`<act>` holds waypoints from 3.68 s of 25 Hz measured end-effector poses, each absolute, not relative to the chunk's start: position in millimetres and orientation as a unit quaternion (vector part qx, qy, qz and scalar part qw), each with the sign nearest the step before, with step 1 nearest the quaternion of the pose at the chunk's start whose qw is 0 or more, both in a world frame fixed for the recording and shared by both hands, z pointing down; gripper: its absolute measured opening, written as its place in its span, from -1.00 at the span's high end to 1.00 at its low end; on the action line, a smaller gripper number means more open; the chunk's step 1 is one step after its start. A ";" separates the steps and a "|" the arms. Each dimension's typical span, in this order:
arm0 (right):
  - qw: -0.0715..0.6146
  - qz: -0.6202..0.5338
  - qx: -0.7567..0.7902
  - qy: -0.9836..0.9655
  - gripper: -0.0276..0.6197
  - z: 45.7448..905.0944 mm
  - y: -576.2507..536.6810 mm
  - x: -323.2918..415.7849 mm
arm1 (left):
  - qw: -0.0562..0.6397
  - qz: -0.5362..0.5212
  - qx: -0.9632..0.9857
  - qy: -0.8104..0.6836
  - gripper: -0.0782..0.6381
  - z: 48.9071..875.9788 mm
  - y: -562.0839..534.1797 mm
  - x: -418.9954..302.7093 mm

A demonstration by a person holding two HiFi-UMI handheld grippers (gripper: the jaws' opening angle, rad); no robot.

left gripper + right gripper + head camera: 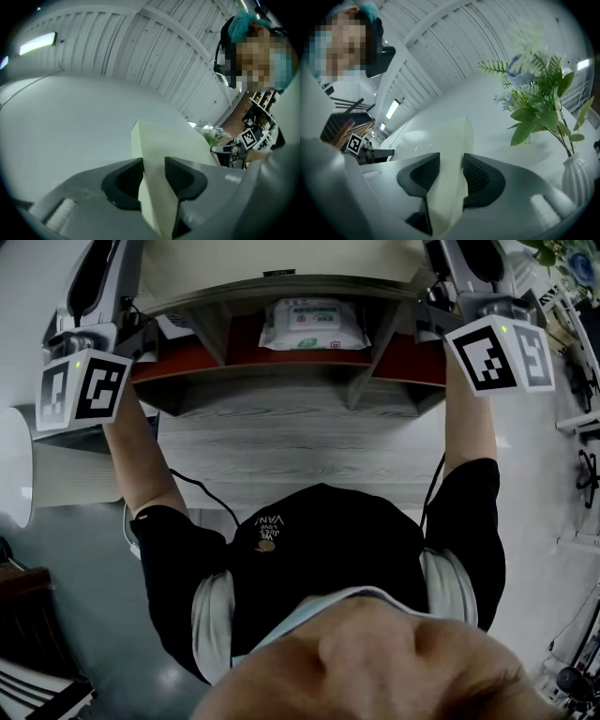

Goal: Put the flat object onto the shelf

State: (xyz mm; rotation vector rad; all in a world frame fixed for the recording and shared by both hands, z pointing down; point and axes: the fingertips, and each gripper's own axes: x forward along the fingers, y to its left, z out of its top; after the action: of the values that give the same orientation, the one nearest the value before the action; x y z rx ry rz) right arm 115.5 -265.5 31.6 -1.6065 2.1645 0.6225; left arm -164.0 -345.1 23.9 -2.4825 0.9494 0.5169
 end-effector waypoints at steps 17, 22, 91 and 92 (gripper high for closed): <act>0.152 0.196 -0.569 0.784 0.46 39.0 -307.6 116.7 | 0.200 0.148 -0.903 0.349 0.36 42.8 -394.6 -157.7; 0.138 0.195 -0.570 0.786 0.46 38.5 -313.5 117.3 | 0.201 0.140 -0.903 0.353 0.36 43.6 -401.4 -156.5; 0.153 0.190 -0.541 0.805 0.27 46.1 -291.7 111.8 | 0.182 0.174 -0.901 0.353 0.17 51.9 -380.9 -177.3; 0.155 0.191 -0.539 0.806 0.27 46.4 -289.8 111.0 | 0.181 0.176 -0.900 0.356 0.17 52.7 -379.6 -179.4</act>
State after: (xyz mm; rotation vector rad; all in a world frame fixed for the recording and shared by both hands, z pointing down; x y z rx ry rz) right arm 111.0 -289.8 46.4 -1.5456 2.3082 0.5462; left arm -179.4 -379.6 52.7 -2.5420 1.0042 0.4970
